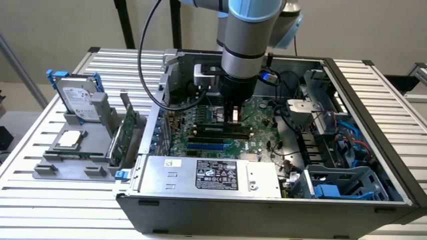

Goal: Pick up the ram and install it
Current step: 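Insert the ram into the slot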

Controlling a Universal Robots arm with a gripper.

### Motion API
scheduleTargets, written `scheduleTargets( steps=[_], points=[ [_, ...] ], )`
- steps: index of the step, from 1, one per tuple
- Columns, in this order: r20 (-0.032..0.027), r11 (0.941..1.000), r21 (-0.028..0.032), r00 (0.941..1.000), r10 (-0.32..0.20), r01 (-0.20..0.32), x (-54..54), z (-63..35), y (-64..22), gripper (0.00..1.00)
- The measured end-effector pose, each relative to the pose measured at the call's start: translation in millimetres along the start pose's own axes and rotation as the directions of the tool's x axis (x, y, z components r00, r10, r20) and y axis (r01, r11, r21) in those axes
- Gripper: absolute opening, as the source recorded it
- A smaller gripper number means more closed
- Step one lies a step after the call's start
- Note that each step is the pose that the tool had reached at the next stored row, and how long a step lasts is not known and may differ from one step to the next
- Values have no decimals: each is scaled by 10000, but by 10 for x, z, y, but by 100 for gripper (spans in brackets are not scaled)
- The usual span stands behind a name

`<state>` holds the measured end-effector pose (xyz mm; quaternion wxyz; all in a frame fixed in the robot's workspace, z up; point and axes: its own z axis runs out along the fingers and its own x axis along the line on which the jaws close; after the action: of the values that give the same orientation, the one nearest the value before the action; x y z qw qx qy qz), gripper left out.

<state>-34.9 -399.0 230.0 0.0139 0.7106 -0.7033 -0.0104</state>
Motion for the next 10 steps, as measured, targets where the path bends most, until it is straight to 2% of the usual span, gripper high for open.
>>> scheduleTargets(
  steps=[2, 10],
  points=[
    [-42, 10000, -1, 10000, -1, 1, -1, 2, -1, 0],
    [-55, 10000, 9, 10000, 4, -4, -14, 9, -2, 0]
  ],
)
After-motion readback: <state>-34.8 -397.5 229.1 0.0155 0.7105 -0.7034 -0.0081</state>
